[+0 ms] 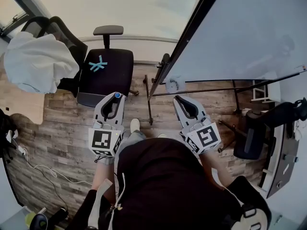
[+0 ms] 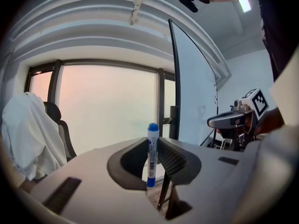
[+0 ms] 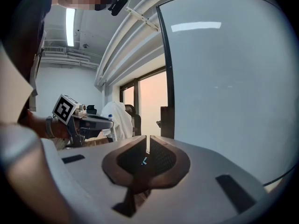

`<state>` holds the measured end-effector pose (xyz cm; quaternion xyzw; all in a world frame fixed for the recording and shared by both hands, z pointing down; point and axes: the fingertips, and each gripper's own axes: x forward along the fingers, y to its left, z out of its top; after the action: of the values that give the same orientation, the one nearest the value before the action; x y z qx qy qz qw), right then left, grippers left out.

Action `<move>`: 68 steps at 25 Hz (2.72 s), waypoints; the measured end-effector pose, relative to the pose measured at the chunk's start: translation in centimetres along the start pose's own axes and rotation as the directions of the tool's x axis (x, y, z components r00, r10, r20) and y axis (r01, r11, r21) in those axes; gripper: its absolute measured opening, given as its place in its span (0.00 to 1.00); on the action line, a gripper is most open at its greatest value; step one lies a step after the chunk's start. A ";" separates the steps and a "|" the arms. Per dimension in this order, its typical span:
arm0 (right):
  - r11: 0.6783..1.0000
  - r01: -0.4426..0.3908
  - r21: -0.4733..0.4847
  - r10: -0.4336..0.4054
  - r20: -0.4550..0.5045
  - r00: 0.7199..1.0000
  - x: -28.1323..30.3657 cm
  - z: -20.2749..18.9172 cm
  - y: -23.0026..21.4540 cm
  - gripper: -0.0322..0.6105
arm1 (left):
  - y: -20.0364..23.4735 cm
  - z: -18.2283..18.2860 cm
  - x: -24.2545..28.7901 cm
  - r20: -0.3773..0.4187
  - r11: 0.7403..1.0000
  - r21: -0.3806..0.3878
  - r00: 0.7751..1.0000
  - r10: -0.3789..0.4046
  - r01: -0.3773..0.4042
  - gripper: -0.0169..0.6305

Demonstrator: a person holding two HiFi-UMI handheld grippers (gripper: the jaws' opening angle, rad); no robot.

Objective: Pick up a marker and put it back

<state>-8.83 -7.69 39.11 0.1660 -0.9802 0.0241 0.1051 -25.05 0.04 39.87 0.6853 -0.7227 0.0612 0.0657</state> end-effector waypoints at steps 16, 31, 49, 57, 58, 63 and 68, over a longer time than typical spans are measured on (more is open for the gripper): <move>0.980 0.192 0.047 -0.192 0.007 0.981 -4.1 -0.8 -3.7 0.10 | -4.8 1.6 5.2 0.010 0.978 0.056 0.979 -0.204 0.203 0.14; 0.920 0.378 0.101 -0.382 0.014 0.924 -9.5 -1.8 -7.1 0.10 | -12.5 4.1 9.5 0.018 0.900 0.138 0.908 -0.419 0.413 0.14; 0.801 0.579 0.154 -0.585 -0.009 0.811 -16.3 -3.2 -9.4 0.10 | -19.8 3.0 13.6 -0.048 0.793 0.182 0.811 -0.583 0.581 0.14; 0.744 0.644 0.176 -0.647 -0.050 0.761 -18.0 -4.5 -8.8 0.10 | -20.7 1.0 14.9 -0.096 0.765 0.182 0.785 -0.612 0.618 0.14; 0.737 0.652 0.180 -0.654 -0.056 0.755 -18.1 -4.7 -8.7 0.10 | -20.9 0.8 15.1 -0.102 0.760 0.181 0.781 -0.616 0.624 0.14; 0.701 0.687 0.191 -0.686 -0.078 0.723 -18.8 -5.4 -8.4 0.10 | -21.2 -0.5 15.7 -0.131 0.740 0.186 0.762 -0.634 0.647 0.14; 0.672 0.713 0.203 -0.709 -0.102 0.698 -19.3 -6.2 -7.8 0.10 | -21.1 -1.7 16.4 -0.159 0.730 0.197 0.756 -0.635 0.655 0.14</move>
<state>12.77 -8.42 41.15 0.5446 -0.8281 0.0942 0.0937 -4.78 -16.89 44.41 0.8931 -0.4234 0.1493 0.0286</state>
